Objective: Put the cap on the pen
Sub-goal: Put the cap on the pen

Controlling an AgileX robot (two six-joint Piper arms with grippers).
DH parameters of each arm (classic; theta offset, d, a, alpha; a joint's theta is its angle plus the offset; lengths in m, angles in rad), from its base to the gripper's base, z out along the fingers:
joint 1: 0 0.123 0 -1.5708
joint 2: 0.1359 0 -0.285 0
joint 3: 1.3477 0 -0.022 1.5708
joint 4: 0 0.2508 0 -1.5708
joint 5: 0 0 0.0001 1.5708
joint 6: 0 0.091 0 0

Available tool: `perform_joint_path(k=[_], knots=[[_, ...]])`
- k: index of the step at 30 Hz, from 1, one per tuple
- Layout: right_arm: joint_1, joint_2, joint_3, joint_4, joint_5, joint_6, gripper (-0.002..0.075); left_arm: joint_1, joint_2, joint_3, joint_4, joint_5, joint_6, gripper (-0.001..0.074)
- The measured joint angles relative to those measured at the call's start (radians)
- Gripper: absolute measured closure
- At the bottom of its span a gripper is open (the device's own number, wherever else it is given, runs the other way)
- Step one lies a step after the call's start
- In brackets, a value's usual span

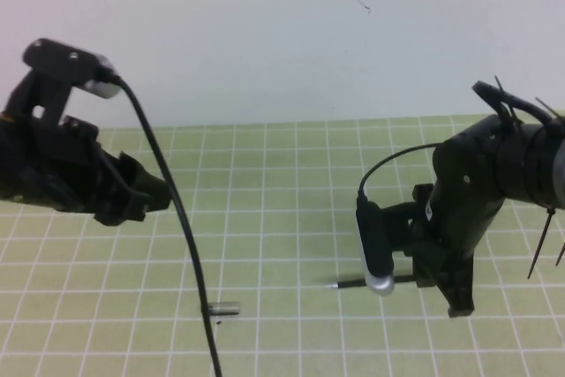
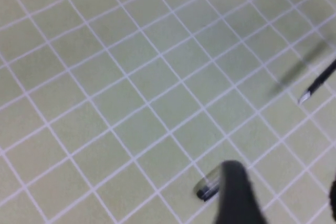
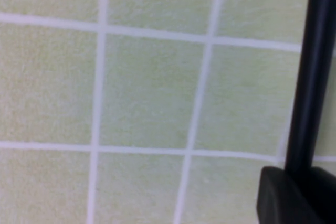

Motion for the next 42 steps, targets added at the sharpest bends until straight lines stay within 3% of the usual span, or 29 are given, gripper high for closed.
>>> perform_joint_path(k=[6,11,17,30,42], knots=[[0.000,-0.008,-0.102,0.003,0.120,0.186,0.0668,-0.089,0.124,-0.091,0.185,0.067,0.112,0.0335],[0.000,-0.008,-0.185,0.038,0.287,0.248,0.0668,-0.179,0.207,-0.103,0.308,0.026,0.311,0.0346],[-0.011,-0.008,-0.200,-0.008,0.407,0.349,0.0668,-0.254,0.319,-0.103,0.464,-0.002,0.330,0.0346],[-0.249,-0.016,-0.200,0.152,0.446,0.475,0.0668,-0.297,0.491,-0.103,0.479,-0.077,0.399,0.0346],[-0.262,-0.016,-0.200,0.170,0.446,0.483,0.0668,-0.340,0.582,-0.103,0.554,-0.085,0.426,0.0351]])
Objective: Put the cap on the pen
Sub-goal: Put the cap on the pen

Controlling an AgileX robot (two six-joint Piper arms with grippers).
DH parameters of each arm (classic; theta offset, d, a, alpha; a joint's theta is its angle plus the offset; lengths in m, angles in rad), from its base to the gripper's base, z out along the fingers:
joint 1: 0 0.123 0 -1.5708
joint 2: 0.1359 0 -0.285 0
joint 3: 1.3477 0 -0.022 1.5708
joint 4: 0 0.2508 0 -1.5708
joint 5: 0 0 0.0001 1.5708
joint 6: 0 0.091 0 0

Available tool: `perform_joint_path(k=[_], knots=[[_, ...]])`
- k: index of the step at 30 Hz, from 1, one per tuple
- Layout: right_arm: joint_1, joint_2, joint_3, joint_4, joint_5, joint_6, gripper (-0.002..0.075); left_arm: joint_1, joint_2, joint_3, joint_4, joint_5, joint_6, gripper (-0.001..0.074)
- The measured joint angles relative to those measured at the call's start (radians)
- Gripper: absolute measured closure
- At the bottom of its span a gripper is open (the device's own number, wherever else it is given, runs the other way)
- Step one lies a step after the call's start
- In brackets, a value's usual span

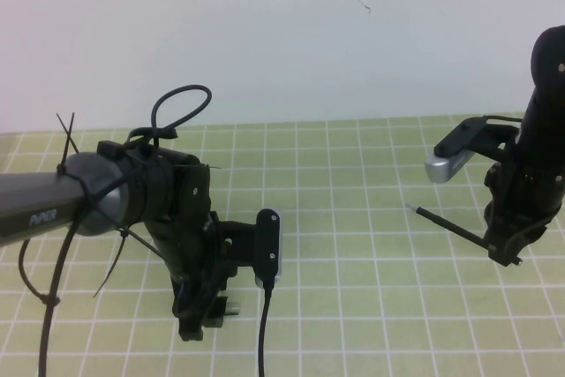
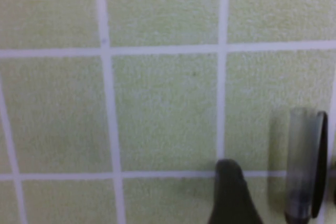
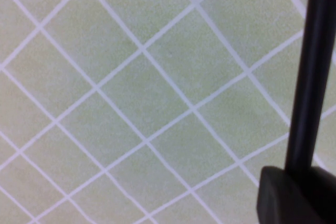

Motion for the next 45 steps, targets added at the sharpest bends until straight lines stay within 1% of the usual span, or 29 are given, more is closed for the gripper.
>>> perform_joint_path(k=[2,4,7,9,10,16,24,27,29,32,36,38,42,45], knots=[[0.000,0.000,0.000,-0.002,0.000,0.000,0.0668,0.000,0.007,0.000,0.000,-0.006,0.000,0.0374],[0.000,0.000,0.000,-0.002,0.000,0.000,0.0668,0.000,0.011,0.000,0.002,-0.004,0.000,0.0423],[0.000,0.000,0.000,-0.002,0.000,0.000,0.0668,0.000,0.018,0.000,0.004,0.002,0.000,0.0563],[0.000,0.000,0.000,-0.006,0.000,-0.004,0.0668,0.000,0.018,0.000,0.009,0.004,0.000,0.0688],[0.000,0.000,0.000,-0.010,0.000,-0.004,0.0668,0.000,0.018,0.000,0.008,0.004,0.001,0.0733],[0.000,0.000,0.000,-0.024,0.000,-0.004,0.0668,0.000,-0.012,0.000,0.019,-0.011,-0.007,0.0735],[0.000,-0.032,-0.003,-0.026,0.002,-0.002,0.0668,0.000,-0.168,0.000,0.046,-0.084,0.002,0.0734],[0.002,-0.055,-0.035,0.039,0.006,0.030,0.0668,0.000,-0.235,0.000,0.046,-0.122,0.002,0.0734],[0.009,-0.082,-0.047,0.128,0.003,0.113,0.0668,0.000,-0.279,0.000,0.046,-0.153,0.002,0.0734],[0.057,-0.139,-0.048,0.192,0.003,0.168,0.0668,0.000,-0.345,0.000,0.046,-0.191,0.023,0.0735],[0.154,-0.213,-0.039,0.193,0.007,0.207,0.0668,0.000,-0.442,0.015,0.004,-0.209,0.051,0.0734],[0.207,-0.254,-0.038,0.193,0.011,0.228,0.0668,0.000,-0.502,0.060,-0.028,-0.274,0.051,0.0734],[0.289,-0.337,-0.038,0.195,0.011,0.251,0.0668,-0.016,-0.646,0.240,-0.017,-0.450,0.114,0.0734],[0.323,-0.374,-0.038,0.207,0.015,0.251,0.0668,-0.016,-0.761,0.399,-0.015,-0.628,0.247,0.0734]])
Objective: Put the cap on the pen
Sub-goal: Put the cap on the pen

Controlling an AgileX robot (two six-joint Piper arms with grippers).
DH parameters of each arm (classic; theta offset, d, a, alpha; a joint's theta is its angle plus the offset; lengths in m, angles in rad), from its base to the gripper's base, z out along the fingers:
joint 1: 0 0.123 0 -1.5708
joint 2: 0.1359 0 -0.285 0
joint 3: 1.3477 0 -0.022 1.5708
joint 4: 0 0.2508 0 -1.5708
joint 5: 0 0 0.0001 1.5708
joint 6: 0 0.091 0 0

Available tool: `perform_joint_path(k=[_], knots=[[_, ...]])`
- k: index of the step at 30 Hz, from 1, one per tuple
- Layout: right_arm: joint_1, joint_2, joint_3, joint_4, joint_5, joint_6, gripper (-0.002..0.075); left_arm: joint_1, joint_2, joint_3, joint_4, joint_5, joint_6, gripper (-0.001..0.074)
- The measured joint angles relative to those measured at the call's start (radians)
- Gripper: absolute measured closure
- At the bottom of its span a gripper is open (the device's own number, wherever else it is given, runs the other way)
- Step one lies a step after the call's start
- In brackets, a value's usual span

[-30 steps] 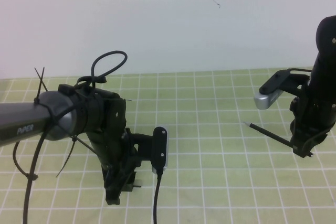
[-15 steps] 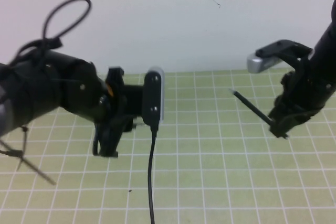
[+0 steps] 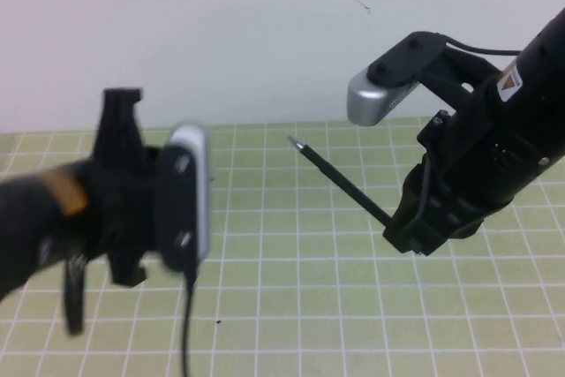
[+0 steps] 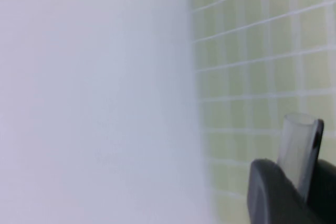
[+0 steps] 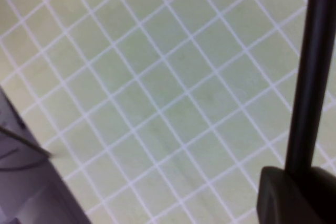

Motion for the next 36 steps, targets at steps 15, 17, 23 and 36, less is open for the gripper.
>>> perform_joint_path(k=[15,17,23,36], knots=[[0.119,-0.045,0.214,0.141,-0.002,-0.006,0.0669,-0.110,-0.240,0.298,-0.033,-0.326,0.051,0.0734],[0.131,-0.060,0.227,0.162,-0.003,-0.007,0.0669,-0.133,-0.240,0.298,-0.033,-0.296,0.064,0.0734],[0.150,-0.111,0.238,0.167,0.000,-0.018,0.0669,-0.150,-0.238,0.298,-0.030,-0.270,0.096,0.0734],[0.151,-0.082,0.238,0.172,-0.002,-0.044,0.0669,-0.230,-0.238,0.298,-0.010,-0.172,0.108,0.0734]])
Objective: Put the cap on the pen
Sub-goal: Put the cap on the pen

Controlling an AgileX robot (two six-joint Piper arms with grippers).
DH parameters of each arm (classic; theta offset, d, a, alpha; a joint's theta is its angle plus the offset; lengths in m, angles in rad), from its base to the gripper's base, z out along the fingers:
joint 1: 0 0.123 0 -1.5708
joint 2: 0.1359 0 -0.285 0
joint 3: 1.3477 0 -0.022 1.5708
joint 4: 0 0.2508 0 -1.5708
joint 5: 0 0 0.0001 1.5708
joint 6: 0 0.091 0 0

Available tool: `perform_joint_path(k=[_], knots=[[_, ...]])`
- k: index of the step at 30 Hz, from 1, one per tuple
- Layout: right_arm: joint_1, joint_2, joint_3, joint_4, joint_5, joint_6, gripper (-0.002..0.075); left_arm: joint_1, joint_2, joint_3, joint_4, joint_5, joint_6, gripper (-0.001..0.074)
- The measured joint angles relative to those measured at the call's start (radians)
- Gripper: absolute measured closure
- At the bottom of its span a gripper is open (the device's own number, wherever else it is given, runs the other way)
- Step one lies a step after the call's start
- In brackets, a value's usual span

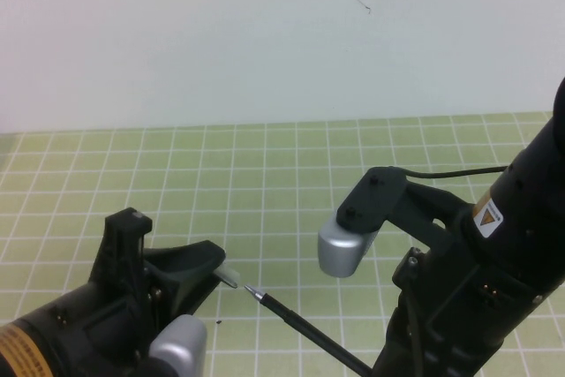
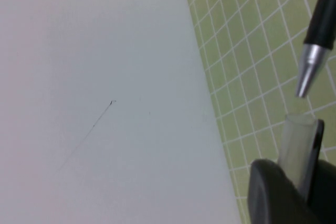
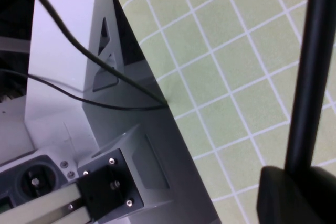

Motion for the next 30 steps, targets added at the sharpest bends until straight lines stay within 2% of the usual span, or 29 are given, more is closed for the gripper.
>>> perform_joint_path(k=[30], knots=[[0.000,0.007,0.000,0.016,0.000,-0.025,0.0669,0.000,0.000,0.000,0.023,0.002,0.015,0.0734]])
